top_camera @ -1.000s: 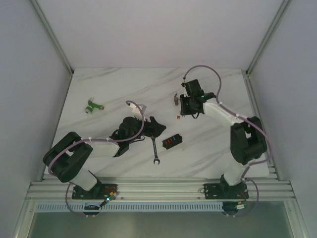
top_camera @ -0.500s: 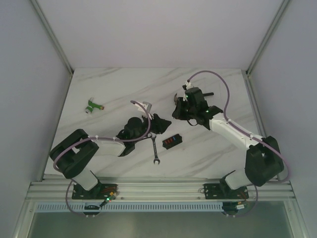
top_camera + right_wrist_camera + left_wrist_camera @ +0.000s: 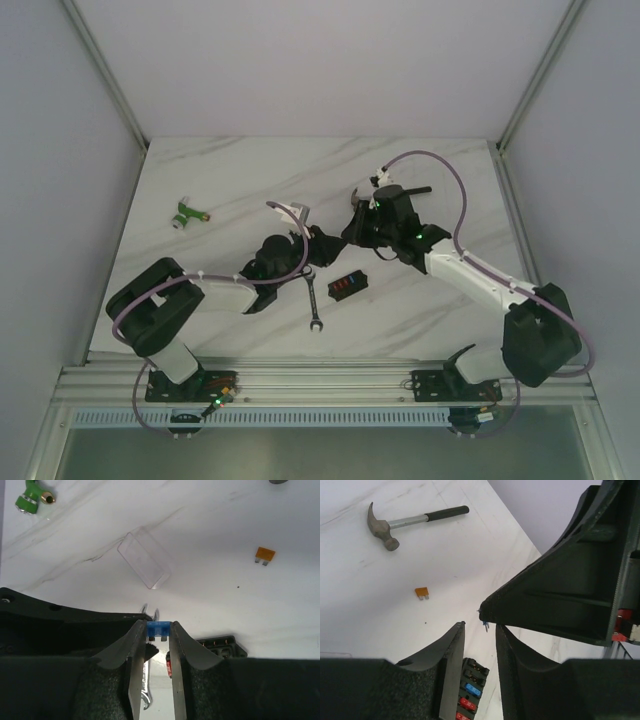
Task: Snap on the fuse box
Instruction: Pick up the fuse from the center of the board.
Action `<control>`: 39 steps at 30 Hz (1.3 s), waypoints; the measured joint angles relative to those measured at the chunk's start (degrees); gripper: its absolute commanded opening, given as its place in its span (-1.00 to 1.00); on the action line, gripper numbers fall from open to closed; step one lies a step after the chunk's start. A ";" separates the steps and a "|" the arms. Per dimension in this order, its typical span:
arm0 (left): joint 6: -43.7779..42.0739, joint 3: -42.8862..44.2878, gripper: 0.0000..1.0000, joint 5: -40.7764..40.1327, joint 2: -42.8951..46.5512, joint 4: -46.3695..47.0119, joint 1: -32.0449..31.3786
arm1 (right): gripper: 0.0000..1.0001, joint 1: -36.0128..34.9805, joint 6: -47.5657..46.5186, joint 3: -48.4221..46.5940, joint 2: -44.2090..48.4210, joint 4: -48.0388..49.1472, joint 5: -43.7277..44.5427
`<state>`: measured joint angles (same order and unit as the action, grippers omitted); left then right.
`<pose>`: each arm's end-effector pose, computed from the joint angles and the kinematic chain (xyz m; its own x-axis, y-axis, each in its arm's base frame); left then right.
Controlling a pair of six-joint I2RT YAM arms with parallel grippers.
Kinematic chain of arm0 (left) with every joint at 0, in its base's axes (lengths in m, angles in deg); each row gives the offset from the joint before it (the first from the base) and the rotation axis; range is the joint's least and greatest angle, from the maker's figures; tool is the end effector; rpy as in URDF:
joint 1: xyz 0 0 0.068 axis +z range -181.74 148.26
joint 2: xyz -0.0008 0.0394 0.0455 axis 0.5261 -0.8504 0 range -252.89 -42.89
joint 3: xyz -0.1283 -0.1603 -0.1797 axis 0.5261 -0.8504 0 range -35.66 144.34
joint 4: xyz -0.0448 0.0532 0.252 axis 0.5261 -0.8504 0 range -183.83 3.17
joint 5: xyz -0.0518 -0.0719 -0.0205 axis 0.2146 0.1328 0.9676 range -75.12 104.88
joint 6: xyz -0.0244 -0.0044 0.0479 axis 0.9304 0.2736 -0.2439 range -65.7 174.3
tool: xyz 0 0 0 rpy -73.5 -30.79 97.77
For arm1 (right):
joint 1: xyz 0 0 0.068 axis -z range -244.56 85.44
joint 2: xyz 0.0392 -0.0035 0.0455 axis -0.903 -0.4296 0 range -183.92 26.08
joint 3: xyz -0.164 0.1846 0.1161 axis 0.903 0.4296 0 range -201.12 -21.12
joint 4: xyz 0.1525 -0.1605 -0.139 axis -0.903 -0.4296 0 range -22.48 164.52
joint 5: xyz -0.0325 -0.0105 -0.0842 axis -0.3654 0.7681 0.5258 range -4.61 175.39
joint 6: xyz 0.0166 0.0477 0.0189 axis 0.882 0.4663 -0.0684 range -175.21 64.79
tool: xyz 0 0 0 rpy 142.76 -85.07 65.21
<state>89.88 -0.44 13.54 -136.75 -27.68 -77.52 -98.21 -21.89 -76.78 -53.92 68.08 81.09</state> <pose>0.2280 -0.2331 0.1999 -0.4022 -0.4206 -0.8132 0.5732 0.5770 -0.5819 0.2616 0.1774 0.2711 -0.6889 0.1994 -0.6969 -0.2726 0.8196 0.5040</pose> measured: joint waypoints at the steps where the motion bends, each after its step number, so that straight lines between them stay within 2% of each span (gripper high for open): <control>1: 0.02 0.02 -0.25 -0.28 -0.07 0.00 0.00 | -0.52 -0.09 0.44 0.22 0.17 0.35 0.00; 12: 0.42 0.02 -0.57 -1.53 -0.33 0.20 -0.92 | -0.53 -1.27 4.44 3.63 2.67 4.44 0.26; 17: 0.35 0.04 -0.81 -1.49 -0.33 0.24 -1.18 | -0.53 -1.75 5.53 4.42 2.84 5.70 0.87; 21: 0.31 0.04 -0.90 -1.42 -0.31 0.00 -1.18 | -0.51 -1.90 6.36 5.60 3.63 6.80 1.38; 25: -0.04 0.04 -0.95 -0.98 -0.17 -0.02 -1.51 | -0.33 -2.01 6.95 6.91 5.16 7.19 1.86; 32: -2.21 0.02 -1.00 0.04 2.19 -1.36 -1.57 | 0.16 -2.49 5.25 8.61 11.21 6.67 2.91; 37: -5.66 -0.31 -1.00 1.40 5.99 -4.00 -1.46 | 0.32 -2.58 -1.38 8.83 17.86 6.05 3.54; 39: -7.48 -0.85 -1.00 3.02 7.76 -5.35 -1.09 | 0.32 -2.58 -5.75 8.83 20.46 5.40 3.48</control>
<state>82.40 -1.29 16.55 -128.99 -33.03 -78.62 -100.79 -27.64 -67.95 -33.47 73.48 84.57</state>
